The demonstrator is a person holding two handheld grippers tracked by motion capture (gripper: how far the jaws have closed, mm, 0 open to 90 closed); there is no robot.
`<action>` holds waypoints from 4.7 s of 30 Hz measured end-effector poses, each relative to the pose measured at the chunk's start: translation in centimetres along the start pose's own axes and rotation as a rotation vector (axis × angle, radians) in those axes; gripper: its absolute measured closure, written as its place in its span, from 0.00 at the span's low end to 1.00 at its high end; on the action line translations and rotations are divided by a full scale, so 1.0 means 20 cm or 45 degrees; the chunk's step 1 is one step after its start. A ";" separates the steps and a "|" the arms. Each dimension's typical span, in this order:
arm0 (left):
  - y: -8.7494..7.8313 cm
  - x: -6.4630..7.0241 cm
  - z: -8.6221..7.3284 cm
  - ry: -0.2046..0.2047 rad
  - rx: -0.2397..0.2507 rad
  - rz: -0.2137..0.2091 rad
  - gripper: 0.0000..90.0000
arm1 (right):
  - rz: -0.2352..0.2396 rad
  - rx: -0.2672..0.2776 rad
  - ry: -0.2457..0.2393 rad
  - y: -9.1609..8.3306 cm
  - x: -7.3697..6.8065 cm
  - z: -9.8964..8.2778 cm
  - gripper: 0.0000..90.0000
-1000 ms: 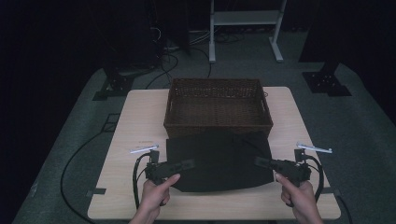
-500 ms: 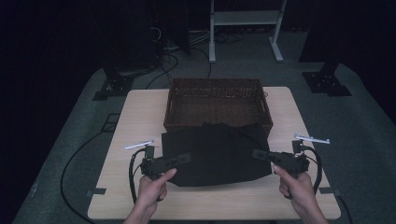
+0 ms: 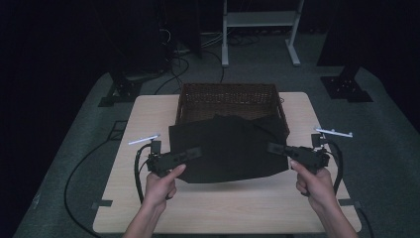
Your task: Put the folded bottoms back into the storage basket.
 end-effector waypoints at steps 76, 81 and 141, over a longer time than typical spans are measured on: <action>0.33 -0.36 0.71 -0.071 0.010 0.214 0.85 | -0.232 0.014 0.034 0.24 0.44 0.66 0.87; 0.37 -0.43 0.72 -0.103 0.013 0.230 0.85 | -0.260 0.002 0.046 0.25 0.50 0.68 0.87; 0.53 -0.84 0.60 -0.264 -0.144 0.512 0.85 | -0.483 -0.134 0.212 0.34 0.96 0.53 0.87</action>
Point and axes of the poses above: each handheld gripper's, and its own axes: y roughly forward along the jaws, z roughly out of its top, x roughly to its right, the point moved 9 cm from there along y, roughly forward along the jaws, and after that the axes turned 7 degrees about z, right-handed, at the moved point
